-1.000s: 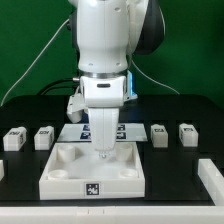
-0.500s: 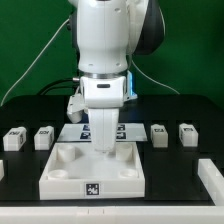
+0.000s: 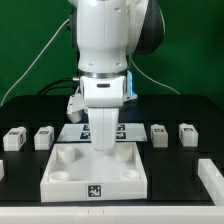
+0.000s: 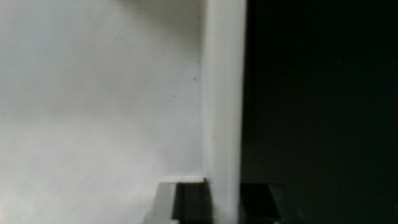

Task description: Assemble one leg

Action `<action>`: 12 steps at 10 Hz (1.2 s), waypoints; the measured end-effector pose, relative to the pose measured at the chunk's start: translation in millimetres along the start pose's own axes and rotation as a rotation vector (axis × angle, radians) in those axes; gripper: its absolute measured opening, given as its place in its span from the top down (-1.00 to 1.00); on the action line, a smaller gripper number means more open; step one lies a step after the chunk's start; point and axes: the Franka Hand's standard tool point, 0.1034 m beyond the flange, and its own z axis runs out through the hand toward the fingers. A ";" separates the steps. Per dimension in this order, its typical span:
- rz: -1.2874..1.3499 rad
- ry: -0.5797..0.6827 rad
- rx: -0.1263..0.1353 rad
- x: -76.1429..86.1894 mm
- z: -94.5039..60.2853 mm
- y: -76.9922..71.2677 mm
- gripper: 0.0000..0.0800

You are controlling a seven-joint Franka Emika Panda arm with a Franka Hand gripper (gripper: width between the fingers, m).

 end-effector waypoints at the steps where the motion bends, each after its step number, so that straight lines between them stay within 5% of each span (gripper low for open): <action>1: -0.001 0.000 0.000 1.0 -0.7 1.5 0.85; 8: 0.019 0.039 -0.056 77.7 -5.9 54.3 0.85; 12: 0.032 0.057 -0.071 99.0 -8.2 64.4 0.85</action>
Offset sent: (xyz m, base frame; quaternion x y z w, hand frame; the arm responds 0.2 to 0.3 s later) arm 0.0258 0.0463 -0.0103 0.0291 0.0062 0.0100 0.9995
